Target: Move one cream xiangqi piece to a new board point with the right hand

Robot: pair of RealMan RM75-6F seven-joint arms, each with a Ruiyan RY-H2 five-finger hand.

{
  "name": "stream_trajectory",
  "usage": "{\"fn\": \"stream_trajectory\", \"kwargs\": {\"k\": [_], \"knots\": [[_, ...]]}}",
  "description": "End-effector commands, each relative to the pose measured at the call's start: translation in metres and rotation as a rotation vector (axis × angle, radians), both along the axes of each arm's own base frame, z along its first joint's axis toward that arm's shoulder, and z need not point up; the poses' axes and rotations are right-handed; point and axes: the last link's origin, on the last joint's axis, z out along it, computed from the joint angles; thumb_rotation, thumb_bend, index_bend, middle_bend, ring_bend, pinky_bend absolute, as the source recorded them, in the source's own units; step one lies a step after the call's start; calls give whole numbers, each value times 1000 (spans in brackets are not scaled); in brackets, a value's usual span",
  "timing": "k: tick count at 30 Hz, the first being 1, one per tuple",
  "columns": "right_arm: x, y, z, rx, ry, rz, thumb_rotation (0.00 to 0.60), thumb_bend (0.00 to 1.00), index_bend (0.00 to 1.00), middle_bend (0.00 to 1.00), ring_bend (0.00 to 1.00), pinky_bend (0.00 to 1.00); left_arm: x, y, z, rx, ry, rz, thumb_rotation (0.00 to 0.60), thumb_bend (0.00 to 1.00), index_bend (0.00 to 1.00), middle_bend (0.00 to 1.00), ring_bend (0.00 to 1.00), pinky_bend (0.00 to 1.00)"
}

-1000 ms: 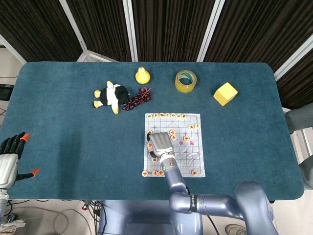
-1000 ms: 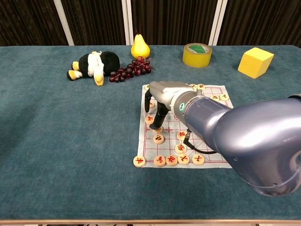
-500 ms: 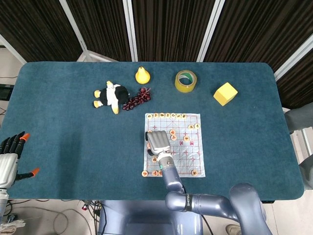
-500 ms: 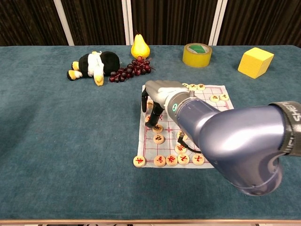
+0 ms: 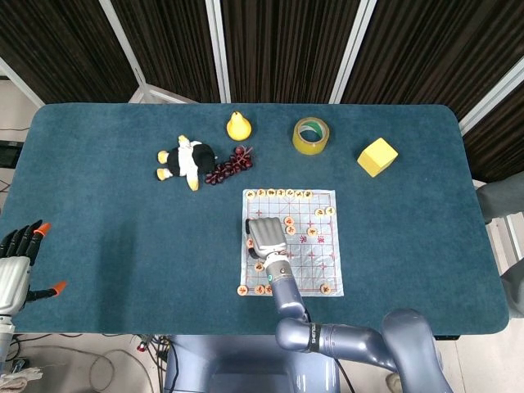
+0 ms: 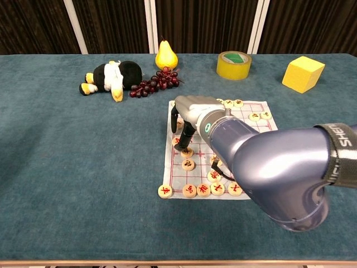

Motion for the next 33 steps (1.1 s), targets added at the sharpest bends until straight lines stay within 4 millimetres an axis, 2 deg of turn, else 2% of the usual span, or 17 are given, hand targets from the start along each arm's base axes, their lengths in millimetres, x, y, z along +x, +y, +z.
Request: {"fn": "stream_trajectory", "kwargs": {"k": [1,15,25,33], "knots": [[-1,0,0,-1,1,-6,600,350,446,1000,1000,838,0,0,0,1,-1,1,600,0,0,0,0,32],[-7,2,-3,-2,12,-26,600,358,456,1000,1000,838,0,0,1,0,-9,5,600,0,0,0,0,32],[-7,3,-4,-2,7,-25,600,433,501,1000,1000,838,0,1,0,-1,-13,9,600,0,0,0,0,32],[-6,5,-5,-2,2,-25,600,435,515,1000,1000,838,-1,1,0,-1,-17,13,600,0,0,0,0,32]]}}
